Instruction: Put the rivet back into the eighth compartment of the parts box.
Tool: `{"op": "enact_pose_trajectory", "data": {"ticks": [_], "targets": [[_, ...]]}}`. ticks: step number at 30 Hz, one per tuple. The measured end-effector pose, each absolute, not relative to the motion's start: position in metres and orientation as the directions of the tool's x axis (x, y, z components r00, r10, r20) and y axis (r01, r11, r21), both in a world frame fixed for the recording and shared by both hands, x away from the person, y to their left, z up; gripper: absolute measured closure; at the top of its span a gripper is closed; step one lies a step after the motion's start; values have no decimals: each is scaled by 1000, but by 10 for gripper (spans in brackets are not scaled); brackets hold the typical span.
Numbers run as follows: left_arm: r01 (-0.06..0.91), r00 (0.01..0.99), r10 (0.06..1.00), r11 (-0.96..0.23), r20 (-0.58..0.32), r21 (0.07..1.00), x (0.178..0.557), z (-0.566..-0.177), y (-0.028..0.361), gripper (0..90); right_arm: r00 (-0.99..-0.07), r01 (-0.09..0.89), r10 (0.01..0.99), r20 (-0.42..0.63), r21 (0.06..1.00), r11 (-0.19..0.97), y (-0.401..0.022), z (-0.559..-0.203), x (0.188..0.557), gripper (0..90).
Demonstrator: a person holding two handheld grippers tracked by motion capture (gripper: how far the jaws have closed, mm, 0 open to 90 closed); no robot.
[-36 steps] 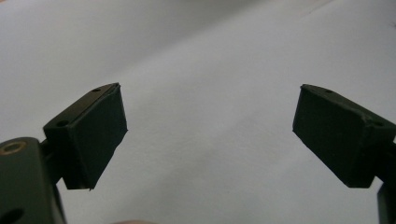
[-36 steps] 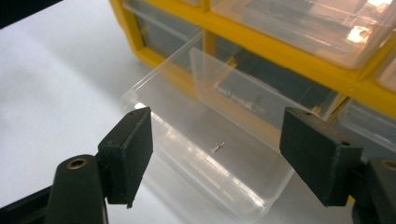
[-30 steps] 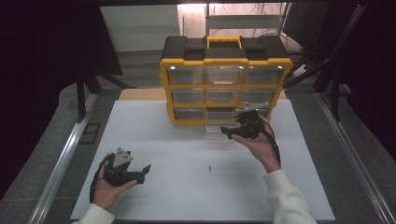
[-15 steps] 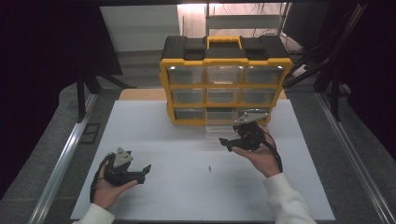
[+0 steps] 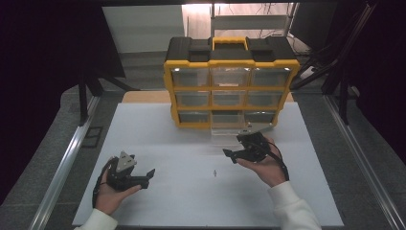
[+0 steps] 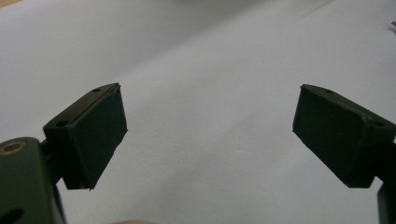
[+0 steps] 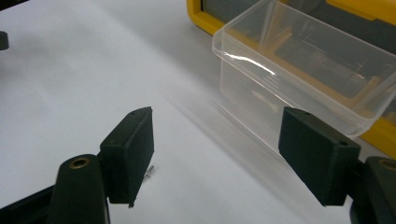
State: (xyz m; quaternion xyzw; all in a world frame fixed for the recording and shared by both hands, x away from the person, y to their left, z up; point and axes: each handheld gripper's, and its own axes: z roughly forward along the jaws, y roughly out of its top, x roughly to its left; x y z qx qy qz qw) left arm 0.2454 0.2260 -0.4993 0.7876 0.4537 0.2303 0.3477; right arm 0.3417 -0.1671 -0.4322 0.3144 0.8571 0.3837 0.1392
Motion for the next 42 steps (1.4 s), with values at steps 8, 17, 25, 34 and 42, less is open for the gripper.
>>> {"op": "enact_pose_trajectory", "data": {"ticks": [8,17,25,34,42], "targets": [[556,478,877,-344,47,757,246,-499,226,102,-793,430,609,12,720,545,-156,-441,337,280],[552,479,876,-341,45,761,245,-498,226,102,-815,431,580,8,676,597,-141,-456,336,283],[552,480,876,-341,44,761,244,-498,227,102,-818,439,576,8,655,615,-137,-463,337,284],[552,482,875,-341,43,761,244,-498,226,102,-824,441,567,6,634,635,-130,-470,336,288],[553,481,875,-342,43,760,244,-499,226,102,-826,443,563,7,625,642,-127,-473,336,289]]}}
